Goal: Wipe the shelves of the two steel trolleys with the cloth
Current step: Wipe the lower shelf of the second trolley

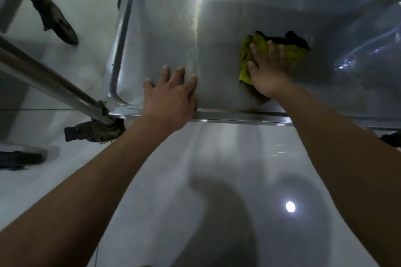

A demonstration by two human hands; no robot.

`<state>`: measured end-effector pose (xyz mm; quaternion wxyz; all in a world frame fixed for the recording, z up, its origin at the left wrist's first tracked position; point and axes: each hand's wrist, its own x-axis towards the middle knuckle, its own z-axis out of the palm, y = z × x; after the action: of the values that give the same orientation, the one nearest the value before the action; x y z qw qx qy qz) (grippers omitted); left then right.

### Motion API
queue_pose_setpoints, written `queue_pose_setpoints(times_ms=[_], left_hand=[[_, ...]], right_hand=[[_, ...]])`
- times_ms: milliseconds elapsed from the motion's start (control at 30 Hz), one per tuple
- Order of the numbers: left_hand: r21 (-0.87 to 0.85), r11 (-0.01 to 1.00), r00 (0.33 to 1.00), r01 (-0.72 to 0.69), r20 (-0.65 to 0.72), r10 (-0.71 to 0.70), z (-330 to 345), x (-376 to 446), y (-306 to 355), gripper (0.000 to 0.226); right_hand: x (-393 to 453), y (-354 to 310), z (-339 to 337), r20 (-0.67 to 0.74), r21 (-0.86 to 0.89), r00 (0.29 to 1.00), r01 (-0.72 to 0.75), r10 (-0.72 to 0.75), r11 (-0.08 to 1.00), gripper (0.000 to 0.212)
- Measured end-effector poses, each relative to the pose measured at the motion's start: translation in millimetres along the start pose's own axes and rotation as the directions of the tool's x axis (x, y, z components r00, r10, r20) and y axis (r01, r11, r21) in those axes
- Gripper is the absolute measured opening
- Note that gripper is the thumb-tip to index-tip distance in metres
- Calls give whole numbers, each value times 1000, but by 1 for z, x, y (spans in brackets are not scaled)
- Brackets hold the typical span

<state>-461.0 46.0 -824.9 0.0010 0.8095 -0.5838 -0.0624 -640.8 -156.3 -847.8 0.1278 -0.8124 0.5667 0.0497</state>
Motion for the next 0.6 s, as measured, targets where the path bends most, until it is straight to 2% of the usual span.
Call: queue_pose_setpoints(times_ms=[200,300,433,600], left_hand=[[4,1000,1000,7,-3,-7,2,-3,-3,53],[5,1000,1000,2,-19,-2,4,-6,-6,53],[14,1000,1000,-4,9,4,3,-7,-9,55],[82,996,987,-43,158,30,-2,-3,-4,60]], right_hand=[[5,-109,13,74,4,978,195,-195,981,54],[10,-139,13,116,14,961,253,-252,967,55],[5,-129,11,115,47,940,318,-322,947,54],[-9,-73,3,132,26,941,312,-313,950,54]])
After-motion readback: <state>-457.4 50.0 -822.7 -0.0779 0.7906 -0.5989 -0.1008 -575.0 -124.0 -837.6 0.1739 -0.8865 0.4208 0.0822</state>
